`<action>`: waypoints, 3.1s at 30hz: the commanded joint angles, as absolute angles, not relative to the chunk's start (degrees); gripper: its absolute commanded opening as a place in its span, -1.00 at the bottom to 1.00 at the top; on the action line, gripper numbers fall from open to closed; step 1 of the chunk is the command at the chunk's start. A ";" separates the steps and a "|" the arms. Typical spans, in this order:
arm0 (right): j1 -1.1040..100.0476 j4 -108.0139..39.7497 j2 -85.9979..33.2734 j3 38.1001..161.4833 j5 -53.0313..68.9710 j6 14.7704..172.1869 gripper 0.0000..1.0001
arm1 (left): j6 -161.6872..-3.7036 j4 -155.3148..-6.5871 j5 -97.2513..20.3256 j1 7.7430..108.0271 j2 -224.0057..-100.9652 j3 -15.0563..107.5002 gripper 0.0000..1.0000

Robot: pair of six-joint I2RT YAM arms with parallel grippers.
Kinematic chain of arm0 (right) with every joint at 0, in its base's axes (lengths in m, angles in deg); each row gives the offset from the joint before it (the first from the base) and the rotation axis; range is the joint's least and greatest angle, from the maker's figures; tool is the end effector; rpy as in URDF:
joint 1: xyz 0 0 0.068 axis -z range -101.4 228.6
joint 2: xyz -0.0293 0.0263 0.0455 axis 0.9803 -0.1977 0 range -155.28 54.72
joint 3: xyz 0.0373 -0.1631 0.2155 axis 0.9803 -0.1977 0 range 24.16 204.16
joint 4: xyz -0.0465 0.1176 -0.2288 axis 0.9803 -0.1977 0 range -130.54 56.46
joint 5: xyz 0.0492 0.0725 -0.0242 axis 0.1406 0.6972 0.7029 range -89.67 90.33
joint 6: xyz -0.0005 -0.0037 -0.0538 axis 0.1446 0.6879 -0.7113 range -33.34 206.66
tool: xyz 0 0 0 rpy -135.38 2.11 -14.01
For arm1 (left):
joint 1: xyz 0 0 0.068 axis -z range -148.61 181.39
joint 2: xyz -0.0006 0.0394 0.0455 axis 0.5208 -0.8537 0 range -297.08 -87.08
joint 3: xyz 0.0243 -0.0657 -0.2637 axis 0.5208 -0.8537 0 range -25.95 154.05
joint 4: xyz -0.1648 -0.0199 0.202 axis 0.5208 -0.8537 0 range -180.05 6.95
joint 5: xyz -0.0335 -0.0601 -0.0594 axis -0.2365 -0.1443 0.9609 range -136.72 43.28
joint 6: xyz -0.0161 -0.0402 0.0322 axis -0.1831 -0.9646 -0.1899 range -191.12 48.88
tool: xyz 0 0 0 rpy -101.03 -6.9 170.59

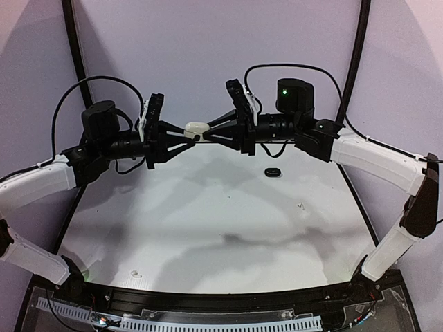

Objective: Insert the wireless bluetooth earbuds into the charging case
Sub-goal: Pass from the left arm to the right, then pass from the right arm to the left, then open the charging case at the center of the board.

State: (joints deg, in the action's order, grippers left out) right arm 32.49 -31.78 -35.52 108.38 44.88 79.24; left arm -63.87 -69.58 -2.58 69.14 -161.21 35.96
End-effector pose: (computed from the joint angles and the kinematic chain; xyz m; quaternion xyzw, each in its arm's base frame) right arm 0.2386 0.2841 0.4041 -0.5357 0.4894 0.4706 0.5020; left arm 0.2217 -0.2028 0.3764 0.4962 0.4960 -0.4278 0.5699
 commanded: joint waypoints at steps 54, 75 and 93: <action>33.07 -32.61 -39.68 116.04 42.19 80.02 0.03 | -42.32 -79.79 1.61 70.31 -158.44 36.23 -0.98; 34.30 -33.36 -41.52 116.29 43.40 82.45 -0.01 | -39.06 -80.91 2.55 70.28 -157.87 35.49 -0.98; 34.52 -31.25 -40.63 116.35 48.42 85.06 0.36 | -63.05 -68.62 3.28 70.18 -160.91 31.94 -0.98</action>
